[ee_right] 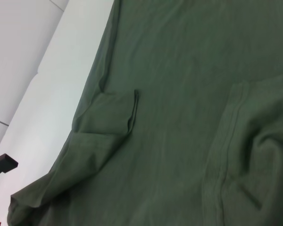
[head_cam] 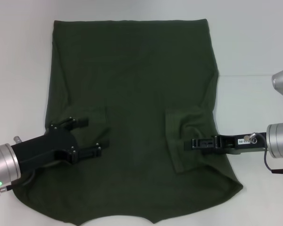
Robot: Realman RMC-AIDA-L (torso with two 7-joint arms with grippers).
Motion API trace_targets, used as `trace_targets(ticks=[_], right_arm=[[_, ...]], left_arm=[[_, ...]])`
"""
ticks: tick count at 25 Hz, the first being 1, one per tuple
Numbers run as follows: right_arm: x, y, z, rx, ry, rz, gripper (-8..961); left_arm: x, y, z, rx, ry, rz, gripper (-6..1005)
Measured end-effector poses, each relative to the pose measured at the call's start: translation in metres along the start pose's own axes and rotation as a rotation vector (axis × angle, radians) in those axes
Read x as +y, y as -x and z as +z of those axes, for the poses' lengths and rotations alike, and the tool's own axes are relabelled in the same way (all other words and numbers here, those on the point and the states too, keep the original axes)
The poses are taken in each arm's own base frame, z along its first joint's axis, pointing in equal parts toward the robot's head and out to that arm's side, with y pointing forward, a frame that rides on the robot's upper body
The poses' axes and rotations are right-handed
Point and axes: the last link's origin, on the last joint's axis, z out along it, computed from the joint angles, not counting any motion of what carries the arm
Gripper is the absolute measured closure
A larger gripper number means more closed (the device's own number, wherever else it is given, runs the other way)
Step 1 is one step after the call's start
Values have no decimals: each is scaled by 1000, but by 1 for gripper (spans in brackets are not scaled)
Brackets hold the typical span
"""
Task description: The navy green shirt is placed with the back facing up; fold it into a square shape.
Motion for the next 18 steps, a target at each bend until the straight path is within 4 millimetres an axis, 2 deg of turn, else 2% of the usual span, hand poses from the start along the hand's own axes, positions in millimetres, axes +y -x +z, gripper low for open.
trace_targets(ticks=[18], right_arm=[[-2, 22, -15, -141, 16, -49, 42]], left_arm=[[-3, -2, -4, 4, -6, -22, 77]])
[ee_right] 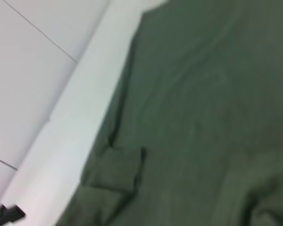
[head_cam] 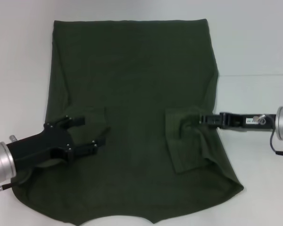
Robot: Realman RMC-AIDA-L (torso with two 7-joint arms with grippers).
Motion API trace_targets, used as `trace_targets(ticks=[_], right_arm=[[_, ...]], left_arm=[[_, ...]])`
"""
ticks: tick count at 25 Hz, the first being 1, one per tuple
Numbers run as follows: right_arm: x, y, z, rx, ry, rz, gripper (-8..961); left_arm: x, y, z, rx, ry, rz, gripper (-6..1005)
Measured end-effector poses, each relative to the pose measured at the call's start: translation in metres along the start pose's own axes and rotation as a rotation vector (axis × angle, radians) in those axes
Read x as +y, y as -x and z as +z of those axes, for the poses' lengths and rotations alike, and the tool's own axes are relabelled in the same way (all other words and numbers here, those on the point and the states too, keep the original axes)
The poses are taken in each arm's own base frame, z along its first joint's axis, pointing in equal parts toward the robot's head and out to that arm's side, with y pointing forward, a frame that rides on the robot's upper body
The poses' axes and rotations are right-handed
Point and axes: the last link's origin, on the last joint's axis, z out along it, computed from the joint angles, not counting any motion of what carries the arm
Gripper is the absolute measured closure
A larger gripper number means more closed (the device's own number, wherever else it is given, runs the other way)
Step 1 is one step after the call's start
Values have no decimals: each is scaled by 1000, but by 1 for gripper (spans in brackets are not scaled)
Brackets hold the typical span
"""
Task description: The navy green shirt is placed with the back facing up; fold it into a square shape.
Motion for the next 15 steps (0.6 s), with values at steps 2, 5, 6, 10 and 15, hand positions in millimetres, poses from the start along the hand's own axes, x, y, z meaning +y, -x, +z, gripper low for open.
trace_targets(ticks=[2, 5, 6, 10, 15], right_arm=[[4, 2, 1, -39, 29, -24, 42], [11, 2, 6, -76, 74, -64, 42], [14, 1, 8, -80, 84, -76, 42], [20, -4, 16, -85, 102, -118, 42], [22, -3, 22, -96, 95, -113, 42]], left_arm=[[-2, -1, -5, -7, 10, -31, 77], [-4, 1, -18, -17, 12, -78, 77], [-5, 2, -22, -20, 6, -86, 77], [-9, 13, -43, -43, -47, -120, 77], [-15, 23, -74, -42, -148, -134, 77]])
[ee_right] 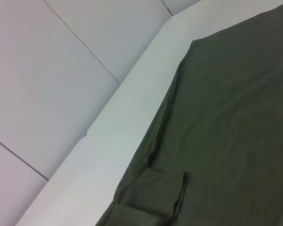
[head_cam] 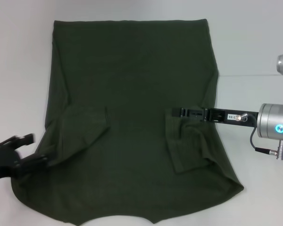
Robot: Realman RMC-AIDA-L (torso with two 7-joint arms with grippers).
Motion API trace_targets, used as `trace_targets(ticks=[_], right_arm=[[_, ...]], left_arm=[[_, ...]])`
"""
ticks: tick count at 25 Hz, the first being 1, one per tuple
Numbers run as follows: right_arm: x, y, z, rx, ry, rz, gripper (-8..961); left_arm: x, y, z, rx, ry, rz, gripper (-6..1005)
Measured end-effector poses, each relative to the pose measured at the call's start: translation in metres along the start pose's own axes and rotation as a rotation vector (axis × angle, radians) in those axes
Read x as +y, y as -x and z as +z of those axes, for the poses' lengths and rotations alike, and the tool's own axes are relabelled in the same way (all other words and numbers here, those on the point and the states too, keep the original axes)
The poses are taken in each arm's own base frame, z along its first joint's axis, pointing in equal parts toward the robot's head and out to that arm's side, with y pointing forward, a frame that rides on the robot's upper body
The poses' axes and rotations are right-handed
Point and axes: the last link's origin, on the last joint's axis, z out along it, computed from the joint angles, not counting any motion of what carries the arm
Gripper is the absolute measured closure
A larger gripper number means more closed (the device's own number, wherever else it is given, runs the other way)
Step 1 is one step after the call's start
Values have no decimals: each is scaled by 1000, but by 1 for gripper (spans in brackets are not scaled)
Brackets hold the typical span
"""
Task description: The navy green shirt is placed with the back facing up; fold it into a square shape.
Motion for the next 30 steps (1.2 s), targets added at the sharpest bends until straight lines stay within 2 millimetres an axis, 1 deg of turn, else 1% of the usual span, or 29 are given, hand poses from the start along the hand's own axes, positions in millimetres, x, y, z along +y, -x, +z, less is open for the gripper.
trace_targets(ticks=[5, 10, 12, 15, 23, 30], right_arm=[[4, 3, 4, -4, 10, -5, 43], [7, 8, 8, -4, 14, -12, 43], [8, 9, 10, -3, 15, -14, 43], [10, 11, 12, -3, 19, -20, 43], [9, 15, 11, -3, 16, -24, 43], [8, 15, 9, -3, 13, -22, 43]], left_arm=[[-9, 11, -26, 17, -89, -37, 77], [-14, 26, -39, -17, -155, -73, 77], [-14, 32, -40, -47, -168, -89, 77], [-13, 42, -35, -101, -181, -108, 77], [-11, 50, -23, -130, -178, -132, 86], [-10, 53, -19, -151, -171, -135, 113]])
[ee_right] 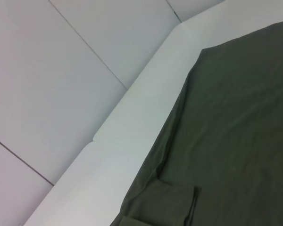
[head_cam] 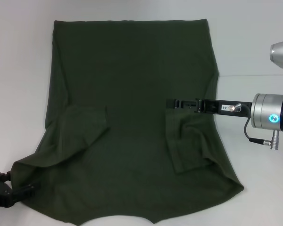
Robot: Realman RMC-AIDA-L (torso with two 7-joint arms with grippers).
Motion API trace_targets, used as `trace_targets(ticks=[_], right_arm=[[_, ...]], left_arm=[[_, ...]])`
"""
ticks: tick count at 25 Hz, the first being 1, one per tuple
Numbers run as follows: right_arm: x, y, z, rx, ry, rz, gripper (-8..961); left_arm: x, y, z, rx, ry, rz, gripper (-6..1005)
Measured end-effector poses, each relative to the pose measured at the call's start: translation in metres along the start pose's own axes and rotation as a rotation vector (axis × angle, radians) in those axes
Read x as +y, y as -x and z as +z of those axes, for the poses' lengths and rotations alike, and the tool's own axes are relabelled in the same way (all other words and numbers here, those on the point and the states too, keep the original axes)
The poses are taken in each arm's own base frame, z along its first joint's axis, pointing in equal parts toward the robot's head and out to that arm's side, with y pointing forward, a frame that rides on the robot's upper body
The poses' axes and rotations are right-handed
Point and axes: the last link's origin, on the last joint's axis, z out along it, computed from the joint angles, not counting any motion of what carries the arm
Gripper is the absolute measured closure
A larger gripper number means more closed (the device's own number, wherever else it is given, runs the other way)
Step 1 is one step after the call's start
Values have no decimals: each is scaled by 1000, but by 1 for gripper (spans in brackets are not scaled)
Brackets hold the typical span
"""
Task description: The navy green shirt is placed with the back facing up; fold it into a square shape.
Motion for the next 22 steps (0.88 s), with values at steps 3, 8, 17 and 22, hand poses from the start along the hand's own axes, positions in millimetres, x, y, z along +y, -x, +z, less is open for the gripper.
trace_targets(ticks=[3, 8, 17, 22], right_arm=[[-1, 0, -1, 0, -2, 1, 43], [-1, 0, -1, -2, -3, 2, 43], [-1, -1, -1, -3, -1, 3, 44], [-1, -3, -1, 0, -1, 5, 44]], left_arm=[[1, -1, 0, 1, 3, 2, 125], [-2, -3, 0, 2, -4, 7, 144], [-5, -7, -2, -3, -5, 4, 352], [-6, -10, -2, -1, -9, 11, 657]])
